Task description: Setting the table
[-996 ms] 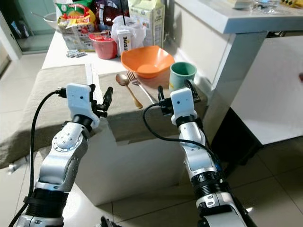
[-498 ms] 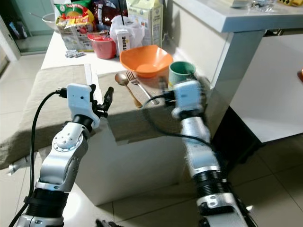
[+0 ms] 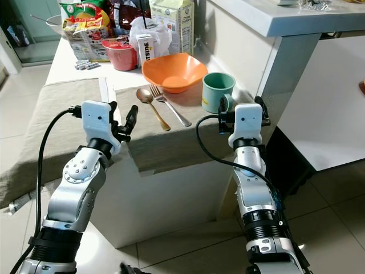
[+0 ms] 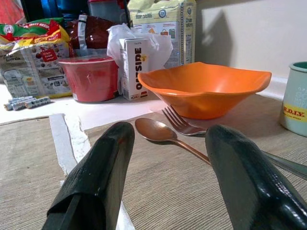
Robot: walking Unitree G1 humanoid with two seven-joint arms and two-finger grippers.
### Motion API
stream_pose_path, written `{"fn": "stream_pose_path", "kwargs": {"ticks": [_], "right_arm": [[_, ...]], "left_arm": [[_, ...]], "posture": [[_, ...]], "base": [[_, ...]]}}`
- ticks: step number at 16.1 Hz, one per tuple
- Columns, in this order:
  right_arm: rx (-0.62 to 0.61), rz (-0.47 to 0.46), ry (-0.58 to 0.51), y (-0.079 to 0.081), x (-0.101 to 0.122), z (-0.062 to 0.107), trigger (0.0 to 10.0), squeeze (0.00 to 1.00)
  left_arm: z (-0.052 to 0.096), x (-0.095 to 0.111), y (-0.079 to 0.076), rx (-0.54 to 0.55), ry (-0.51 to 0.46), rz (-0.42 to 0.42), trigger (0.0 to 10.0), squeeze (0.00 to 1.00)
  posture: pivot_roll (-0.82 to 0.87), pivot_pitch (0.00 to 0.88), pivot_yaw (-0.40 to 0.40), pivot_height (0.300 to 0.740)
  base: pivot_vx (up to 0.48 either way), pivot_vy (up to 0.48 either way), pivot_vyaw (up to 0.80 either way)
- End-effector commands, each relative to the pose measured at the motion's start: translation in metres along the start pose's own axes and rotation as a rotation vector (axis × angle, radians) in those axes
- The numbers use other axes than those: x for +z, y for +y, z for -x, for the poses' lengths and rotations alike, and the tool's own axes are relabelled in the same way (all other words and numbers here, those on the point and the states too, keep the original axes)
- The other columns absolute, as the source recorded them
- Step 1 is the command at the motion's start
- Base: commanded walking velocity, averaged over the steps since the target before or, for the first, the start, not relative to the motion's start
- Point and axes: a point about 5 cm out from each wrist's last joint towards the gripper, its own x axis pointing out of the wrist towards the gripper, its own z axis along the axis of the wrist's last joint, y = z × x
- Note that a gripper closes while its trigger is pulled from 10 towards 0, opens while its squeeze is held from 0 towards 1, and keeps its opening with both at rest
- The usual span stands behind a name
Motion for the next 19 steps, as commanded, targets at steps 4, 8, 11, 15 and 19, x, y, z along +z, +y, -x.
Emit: {"fn": "stream_pose_path", "kwargs": {"ticks": [4,8,11,15,19], "right_arm": [[0.014,-0.005,0.031,0.003,-0.006,-0.006,10.0,0.0],[0.013,-0.013,0.037,0.005,-0.005,-0.011,0.0,0.0],[0.022,-0.017,0.034,0.007,-0.006,-0.01,0.0,0.0],[0.025,-0.034,0.044,0.009,-0.008,-0.011,0.0,0.0],[0.039,-0.046,0.052,0.011,-0.01,-0.01,0.0,0.0]], "left_arm": [[-0.001,0.004,-0.001,-0.012,-0.005,-0.007,10.0,0.0],[0.0,0.004,0.001,-0.01,-0.007,-0.01,10.0,0.0],[0.0,0.005,0.002,-0.011,-0.008,-0.013,10.0,0.0],[-0.001,0.005,0.002,-0.015,-0.007,-0.014,10.0,0.0],[-0.002,0.006,0.002,-0.015,-0.006,-0.013,10.0,0.0]], "posture": [[-0.06,0.0,0.081,0.74],[-0.05,0.0,0.079,0.74],[-0.05,0.0,0.078,0.74],[-0.05,0.0,0.08,0.74],[-0.05,0.0,0.079,0.74]], "base": [[0.0,0.0,0.0],[0.0,0.0,0.0],[0.0,0.0,0.0],[0.0,0.0,0.0],[0.0,0.0,0.0]]}}
